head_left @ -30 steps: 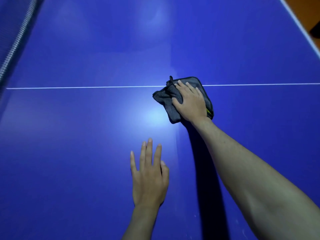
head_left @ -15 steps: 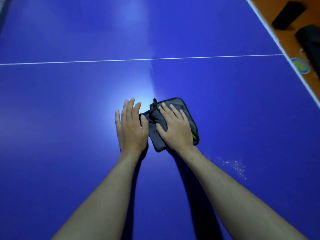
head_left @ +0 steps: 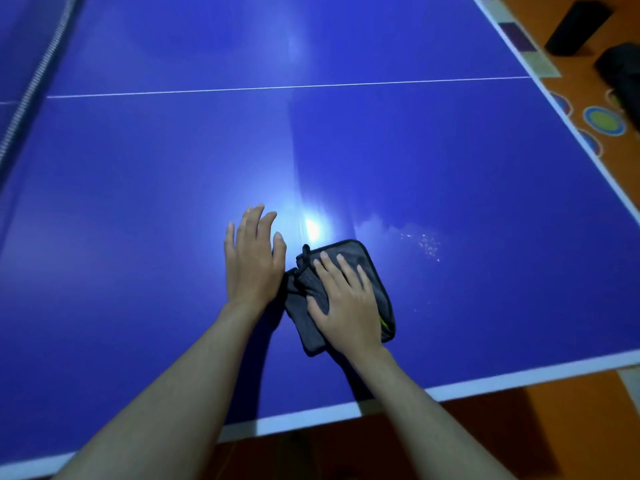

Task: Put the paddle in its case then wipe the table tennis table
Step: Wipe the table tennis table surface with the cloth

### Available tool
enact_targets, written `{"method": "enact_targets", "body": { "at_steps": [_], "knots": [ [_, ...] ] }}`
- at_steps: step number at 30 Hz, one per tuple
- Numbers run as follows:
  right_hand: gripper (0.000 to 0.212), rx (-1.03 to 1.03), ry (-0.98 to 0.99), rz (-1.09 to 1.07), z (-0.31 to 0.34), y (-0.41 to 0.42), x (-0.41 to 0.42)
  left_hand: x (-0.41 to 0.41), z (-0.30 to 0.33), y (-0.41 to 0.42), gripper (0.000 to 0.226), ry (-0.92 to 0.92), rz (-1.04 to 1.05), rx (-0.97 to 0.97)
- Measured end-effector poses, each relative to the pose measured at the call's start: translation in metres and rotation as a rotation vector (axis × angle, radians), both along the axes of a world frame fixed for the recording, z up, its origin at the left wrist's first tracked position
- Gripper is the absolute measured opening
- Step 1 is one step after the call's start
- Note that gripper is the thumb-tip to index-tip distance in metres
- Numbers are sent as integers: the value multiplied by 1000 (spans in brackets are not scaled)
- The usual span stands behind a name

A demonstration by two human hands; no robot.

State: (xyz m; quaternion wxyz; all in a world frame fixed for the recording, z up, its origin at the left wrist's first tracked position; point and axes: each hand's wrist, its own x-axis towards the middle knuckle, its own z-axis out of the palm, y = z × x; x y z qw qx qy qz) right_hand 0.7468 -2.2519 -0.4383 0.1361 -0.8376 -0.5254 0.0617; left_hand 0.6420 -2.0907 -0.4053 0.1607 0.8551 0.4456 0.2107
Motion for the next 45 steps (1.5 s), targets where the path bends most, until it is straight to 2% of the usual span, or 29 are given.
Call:
{"method": "enact_targets", "body": {
  "at_steps": [8, 13, 17, 22, 28, 35, 40, 45],
  "knots": [
    [69, -50, 31, -24, -2, -129, -56, -33, 3, -75, 50, 98, -19, -28],
    [72, -82, -41, -8, -4, -152, -62, -30, 0, -87, 47, 118, -29, -45],
    [70, -66, -53, 11, -4, -120, -40, -19, -7, -75, 44, 79, 5, -76],
    [68, -59, -52, -51, -1, -39, 7, -2, -17, -58, 44, 28, 57, -95],
    [67, -34, -38, -105, 0, 57, 70, 2, -32, -58, 53, 272, 2, 90],
    [66, -14, -32, -129, 3, 140, 136, 5, -35, -53, 53, 318, 9, 82],
    [66, -1, -9, -95, 6, 168, 172, 7, -35, -50, 54, 304, 12, 51],
    [63, 12, 6, -124, 4, 142, 160, 6, -27, -49, 56, 169, 11, -38]
  ]
}}
